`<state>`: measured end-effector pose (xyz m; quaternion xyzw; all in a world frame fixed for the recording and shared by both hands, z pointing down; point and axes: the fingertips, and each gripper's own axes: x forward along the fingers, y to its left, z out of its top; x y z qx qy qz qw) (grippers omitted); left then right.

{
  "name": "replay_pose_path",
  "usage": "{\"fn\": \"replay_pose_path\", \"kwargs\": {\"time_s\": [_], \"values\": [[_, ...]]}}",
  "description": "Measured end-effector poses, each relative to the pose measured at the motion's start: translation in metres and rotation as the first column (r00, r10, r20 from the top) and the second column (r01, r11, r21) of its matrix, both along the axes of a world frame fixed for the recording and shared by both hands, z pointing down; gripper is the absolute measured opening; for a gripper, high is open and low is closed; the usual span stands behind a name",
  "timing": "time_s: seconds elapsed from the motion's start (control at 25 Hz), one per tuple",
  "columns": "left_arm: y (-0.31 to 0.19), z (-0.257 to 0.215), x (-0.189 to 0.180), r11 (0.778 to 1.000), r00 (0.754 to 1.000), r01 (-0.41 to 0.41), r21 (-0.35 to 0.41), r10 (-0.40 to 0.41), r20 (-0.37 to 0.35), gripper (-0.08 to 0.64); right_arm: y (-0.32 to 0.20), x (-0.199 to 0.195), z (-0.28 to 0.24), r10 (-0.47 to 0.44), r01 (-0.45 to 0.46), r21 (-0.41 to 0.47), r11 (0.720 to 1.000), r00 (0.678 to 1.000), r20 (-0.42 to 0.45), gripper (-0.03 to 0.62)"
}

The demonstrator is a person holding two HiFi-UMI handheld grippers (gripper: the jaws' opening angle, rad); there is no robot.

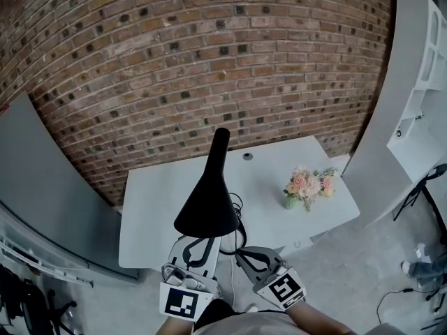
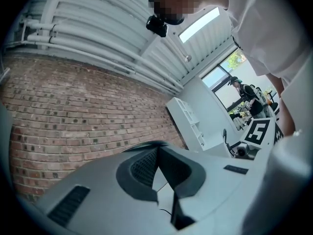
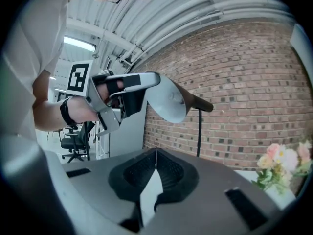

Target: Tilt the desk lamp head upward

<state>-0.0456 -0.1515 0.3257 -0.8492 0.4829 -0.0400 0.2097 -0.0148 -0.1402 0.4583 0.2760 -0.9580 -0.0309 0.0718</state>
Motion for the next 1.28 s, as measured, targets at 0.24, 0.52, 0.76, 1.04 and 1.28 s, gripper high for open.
{"fn": "replay_pose_path", "kwargs": {"time_s": [0.24,0.52,0.76,1.04,1.28], "values": [[-0.004,-0.008,-0.001,1.000,1.000,-0.011,-0.002,0.011,0.002,0.008,0.002,-0.003,-0.005,-0.003,0.003,0.014,1.000,1.000,0.005,0.018],[-0.004,-0.015,-0.003,0.999,0.998,-0.022,-0.030,0.020,-0.067,0.008,0.007,-0.002,-0.006,0.000,0.000,0.009,1.000,1.000,0.007,0.018],[-0.004,-0.020,-0.001,0.999,0.995,-0.031,-0.033,0.028,-0.093,0.008,0.011,0.000,-0.004,0.002,-0.002,0.003,1.000,1.000,0.014,0.018],[0.002,-0.009,-0.011,0.999,0.996,0.008,-0.036,-0.011,-0.092,0.008,0.011,0.002,-0.005,0.012,-0.012,-0.002,1.000,1.000,0.025,0.018],[0.012,0.018,-0.021,0.996,0.994,0.040,-0.078,-0.048,-0.098,0.008,0.015,-0.002,-0.003,0.012,-0.010,-0.033,0.999,0.999,0.050,0.018]]}}
